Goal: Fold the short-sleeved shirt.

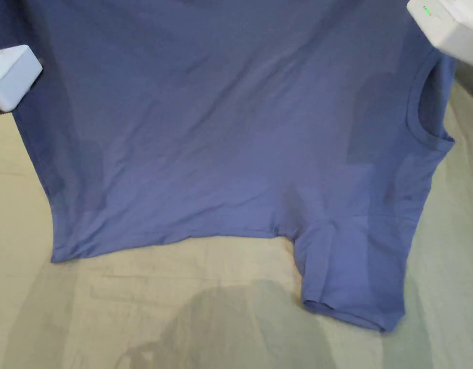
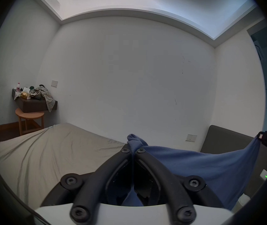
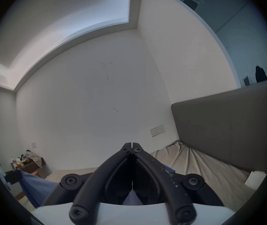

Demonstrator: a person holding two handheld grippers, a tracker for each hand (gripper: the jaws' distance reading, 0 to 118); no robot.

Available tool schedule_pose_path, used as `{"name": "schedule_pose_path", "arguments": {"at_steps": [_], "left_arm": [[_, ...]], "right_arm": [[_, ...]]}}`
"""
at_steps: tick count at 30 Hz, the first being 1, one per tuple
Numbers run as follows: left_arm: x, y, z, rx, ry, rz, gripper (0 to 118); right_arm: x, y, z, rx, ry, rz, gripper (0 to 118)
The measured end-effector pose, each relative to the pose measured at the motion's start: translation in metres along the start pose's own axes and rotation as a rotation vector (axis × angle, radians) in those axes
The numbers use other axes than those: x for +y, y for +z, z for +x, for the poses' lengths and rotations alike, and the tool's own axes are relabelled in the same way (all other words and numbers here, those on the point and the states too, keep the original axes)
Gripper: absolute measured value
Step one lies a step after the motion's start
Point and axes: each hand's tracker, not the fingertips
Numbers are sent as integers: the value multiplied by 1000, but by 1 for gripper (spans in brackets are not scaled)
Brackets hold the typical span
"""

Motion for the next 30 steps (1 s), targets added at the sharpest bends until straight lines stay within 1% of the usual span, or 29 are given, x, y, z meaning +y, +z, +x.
{"name": "schedule_pose_path", "arguments": {"at_steps": [1,2,4,6,9,11,12,15,17,18,19,20,21,22,23,24,25,26,27,28,29,30], "left_arm": [[2,-6,1,7,-1,1,0],[4,-12,3,15,-4,2,0],[9,-21,3,15,23,18,0],[11,-29,8,33,-1,37,0],[14,-41,16,52,-95,48,0],[19,-48,20,51,-103,62,0],[23,-49,20,55,-101,59,0],[27,-53,22,67,-94,70,0],[26,-50,17,50,-69,68,0],[23,-48,15,42,-81,58,0],[17,-43,14,42,-88,55,0],[11,-39,11,34,-98,42,0],[5,-33,9,26,-97,18,0],[-3,-27,6,25,-91,5,0],[-10,-22,4,16,-103,-24,0],[-21,-16,1,13,-110,-18,0],[-31,-9,0,4,-156,-69,0],[-40,-1,-1,-8,-160,-78,0],[-48,9,-3,-20,-166,-108,0],[-56,20,-7,-38,-139,-122,0],[-63,29,-9,-39,-128,-115,0],[-70,41,-12,-34,-131,-148,0]], "right_arm": [[-2,-24,8,-4,9,6,0],[1,-30,6,-2,26,4,0],[6,-38,0,-3,30,12,0],[8,-44,-7,-9,46,28,0],[14,-52,-17,-7,61,33,0],[19,-57,-23,-14,100,51,0],[22,-59,-25,-12,92,52,0],[24,-64,-30,-11,111,55,0],[20,-60,-28,10,95,52,0],[16,-58,-26,16,97,36,0],[9,-55,-22,16,80,17,0],[1,-51,-18,45,74,-16,0],[-10,-44,-14,27,65,-27,0],[-21,-39,-9,21,78,-76,0],[-32,-34,-3,59,73,-84,0],[-44,-27,0,10,114,-127,0],[-56,-17,7,44,98,-148,0],[-67,-9,13,53,72,-172,0],[-77,0,17,45,98,-212,0],[-87,11,22,49,103,-216,0],[-94,21,22,44,141,-247,0],[-102,35,26,68,141,-256,0]]}}
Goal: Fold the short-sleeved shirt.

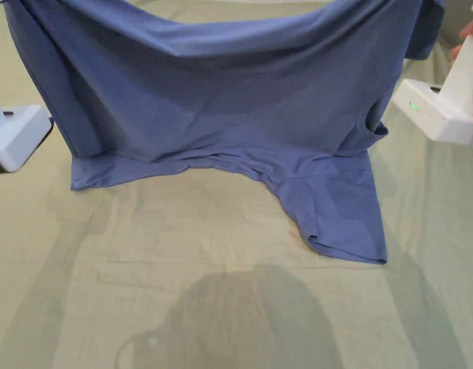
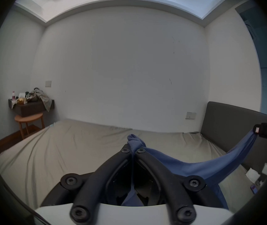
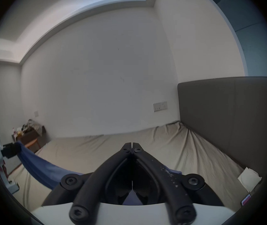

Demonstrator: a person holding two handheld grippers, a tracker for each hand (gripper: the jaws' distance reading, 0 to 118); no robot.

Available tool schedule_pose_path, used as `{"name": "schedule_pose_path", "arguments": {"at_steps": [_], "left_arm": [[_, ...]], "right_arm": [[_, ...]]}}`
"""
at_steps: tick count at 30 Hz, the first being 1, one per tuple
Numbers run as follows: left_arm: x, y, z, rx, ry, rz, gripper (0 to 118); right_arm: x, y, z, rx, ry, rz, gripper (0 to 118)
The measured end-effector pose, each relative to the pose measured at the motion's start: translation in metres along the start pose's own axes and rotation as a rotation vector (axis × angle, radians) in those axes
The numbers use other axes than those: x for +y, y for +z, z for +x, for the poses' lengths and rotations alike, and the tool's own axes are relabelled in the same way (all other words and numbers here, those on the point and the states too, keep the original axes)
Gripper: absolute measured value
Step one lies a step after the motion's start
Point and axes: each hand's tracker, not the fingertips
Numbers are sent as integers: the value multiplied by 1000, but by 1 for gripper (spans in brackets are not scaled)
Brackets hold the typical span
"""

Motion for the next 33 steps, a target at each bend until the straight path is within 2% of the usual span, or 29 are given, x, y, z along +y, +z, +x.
{"name": "schedule_pose_path", "arguments": {"at_steps": [1,3,6,9,11,15,18,24,28,31,33], "left_arm": [[-11,10,-3,-12,21,15,0],[-25,24,-7,-1,10,-39,0],[-47,48,-16,3,71,-91,0],[-66,78,-27,9,135,-114,0],[-75,103,-33,18,108,-125,0],[-87,161,-42,17,53,-155,0],[-101,214,-47,24,21,-170,0],[-136,301,-58,42,55,-324,0],[-171,345,-54,87,-31,-426,0],[-193,371,-54,71,38,-498,0],[-206,382,-51,89,17,-527,0]], "right_arm": [[-11,10,0,-11,19,-31,0],[-27,34,1,-2,-25,-48,0],[-52,60,1,-5,26,-105,0],[-74,92,6,13,-12,-163,0],[-86,118,7,-3,15,-159,0],[-103,178,17,-1,-5,-167,0],[-121,229,21,-9,11,-194,0],[-174,305,34,-23,-2,-379,0],[-215,337,38,-53,5,-504,0],[-238,357,43,-80,-52,-559,0],[-252,368,44,-99,-22,-568,0]]}}
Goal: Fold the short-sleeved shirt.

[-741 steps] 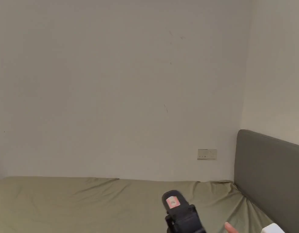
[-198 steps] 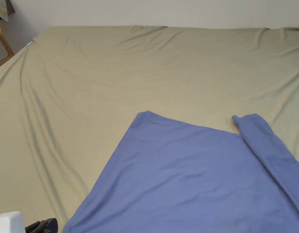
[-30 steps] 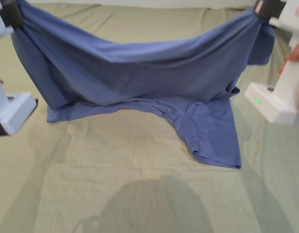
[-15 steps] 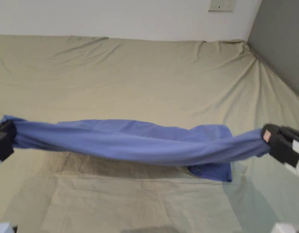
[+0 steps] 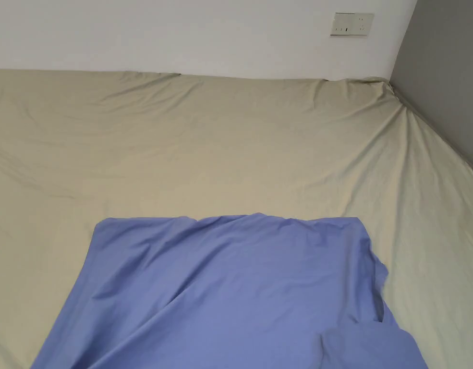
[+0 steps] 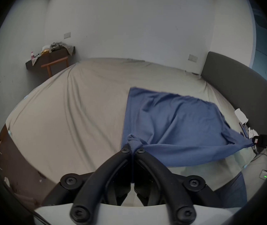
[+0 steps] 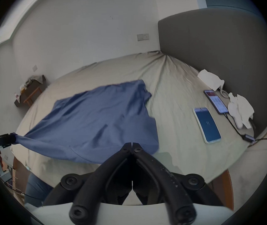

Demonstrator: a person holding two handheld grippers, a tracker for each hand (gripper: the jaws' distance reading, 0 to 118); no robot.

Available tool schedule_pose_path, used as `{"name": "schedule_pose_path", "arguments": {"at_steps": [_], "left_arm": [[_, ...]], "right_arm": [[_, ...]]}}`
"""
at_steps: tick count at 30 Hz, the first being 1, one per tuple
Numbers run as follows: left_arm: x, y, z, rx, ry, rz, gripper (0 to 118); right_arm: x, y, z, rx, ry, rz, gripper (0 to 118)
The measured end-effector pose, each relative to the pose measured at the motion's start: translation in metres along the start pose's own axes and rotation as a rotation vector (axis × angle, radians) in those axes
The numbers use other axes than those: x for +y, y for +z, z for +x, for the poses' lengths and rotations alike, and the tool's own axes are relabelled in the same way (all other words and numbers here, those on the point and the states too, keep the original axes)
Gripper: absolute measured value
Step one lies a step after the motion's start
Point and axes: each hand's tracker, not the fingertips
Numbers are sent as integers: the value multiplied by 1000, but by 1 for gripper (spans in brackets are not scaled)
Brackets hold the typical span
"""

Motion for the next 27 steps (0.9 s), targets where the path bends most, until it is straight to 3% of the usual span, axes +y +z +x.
{"name": "schedule_pose_path", "arguments": {"at_steps": [3,6,12,13,14,15,16,17,18,19,20,23,27], "left_arm": [[-18,4,-5,6,45,-47,0],[-33,2,-8,9,37,-109,0],[-53,-23,-16,-5,42,-219,0],[-54,-28,-17,-12,44,-239,3],[-54,-33,-18,-29,52,-270,19],[-53,-39,-21,-36,71,-297,74],[-50,-43,-24,-37,83,-339,114],[-47,-43,-23,-36,93,-364,117],[-38,-28,-22,-41,71,-265,101],[-24,-11,-20,-54,76,-171,95],[-11,2,-17,-46,90,-123,97],[33,57,-10,3,87,78,117],[75,130,-19,-16,113,428,118]], "right_arm": [[-20,3,8,-11,-58,-48,0],[-36,1,12,-43,-11,-91,0],[-53,-20,17,-41,2,-188,0],[-52,-25,18,-6,-4,-235,0],[-51,-28,19,12,-21,-255,9],[-48,-27,20,-7,-21,-238,48],[-42,-26,19,-17,-8,-242,92],[-37,-23,18,-26,11,-233,118],[-28,-12,19,-58,23,-173,114],[-14,10,17,-60,16,-61,107],[1,26,15,-80,19,-11,104],[41,85,9,-104,0,233,114],[78,164,-4,-99,-62,597,118]]}}
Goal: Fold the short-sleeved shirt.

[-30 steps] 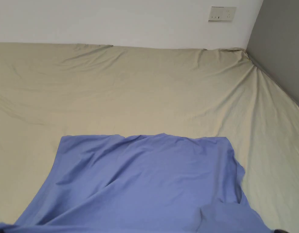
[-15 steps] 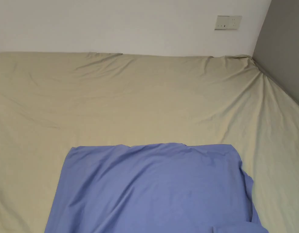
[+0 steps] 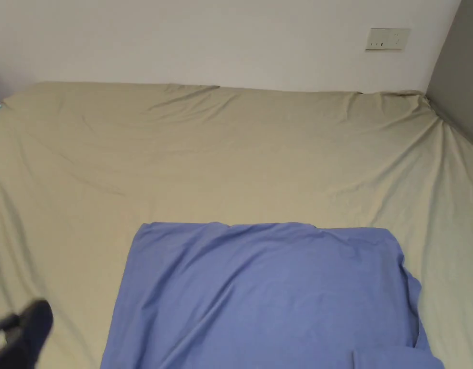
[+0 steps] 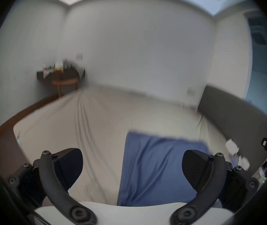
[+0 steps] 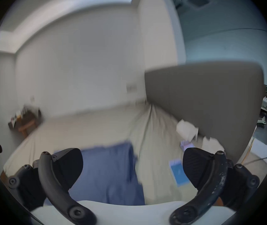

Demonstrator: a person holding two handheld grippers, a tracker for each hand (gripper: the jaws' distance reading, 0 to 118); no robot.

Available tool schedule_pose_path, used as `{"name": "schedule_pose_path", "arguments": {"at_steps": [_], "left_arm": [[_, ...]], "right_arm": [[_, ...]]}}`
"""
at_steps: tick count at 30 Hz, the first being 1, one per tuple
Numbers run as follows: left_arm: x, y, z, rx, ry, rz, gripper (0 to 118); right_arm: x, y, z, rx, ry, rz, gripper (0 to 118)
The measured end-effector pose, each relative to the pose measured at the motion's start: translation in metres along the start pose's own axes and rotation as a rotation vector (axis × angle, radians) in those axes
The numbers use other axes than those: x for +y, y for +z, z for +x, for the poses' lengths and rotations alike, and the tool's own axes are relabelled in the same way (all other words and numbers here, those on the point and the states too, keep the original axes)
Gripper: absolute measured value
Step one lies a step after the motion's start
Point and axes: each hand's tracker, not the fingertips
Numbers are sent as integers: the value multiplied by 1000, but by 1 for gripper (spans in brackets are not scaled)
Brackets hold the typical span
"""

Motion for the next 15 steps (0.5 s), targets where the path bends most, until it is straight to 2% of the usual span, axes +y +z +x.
{"name": "schedule_pose_path", "arguments": {"at_steps": [2,3,4,5,6,7,8,9,11,14,15], "left_arm": [[24,21,4,7,17,136,118],[31,29,3,20,23,179,113],[36,34,1,18,30,186,108],[36,36,1,20,19,153,108],[33,38,4,37,3,186,66],[30,37,4,62,-6,192,10],[27,34,4,76,12,170,1],[26,32,-3,76,30,137,0],[15,23,-1,15,39,24,0],[-1,17,-2,41,1,-46,0],[-7,15,-1,47,-10,-88,0]], "right_arm": [[19,15,-3,-22,23,100,118],[24,18,-7,-34,48,116,114],[25,21,-9,-38,41,129,108],[25,23,-10,-28,32,128,108],[24,25,-11,-19,34,124,69],[19,19,-1,-6,1,109,19],[16,16,-1,-24,0,96,0],[8,17,2,-57,-6,98,0],[2,18,9,-38,9,65,0],[-6,18,22,-43,-26,47,0],[-5,19,14,-47,-15,50,0]]}}
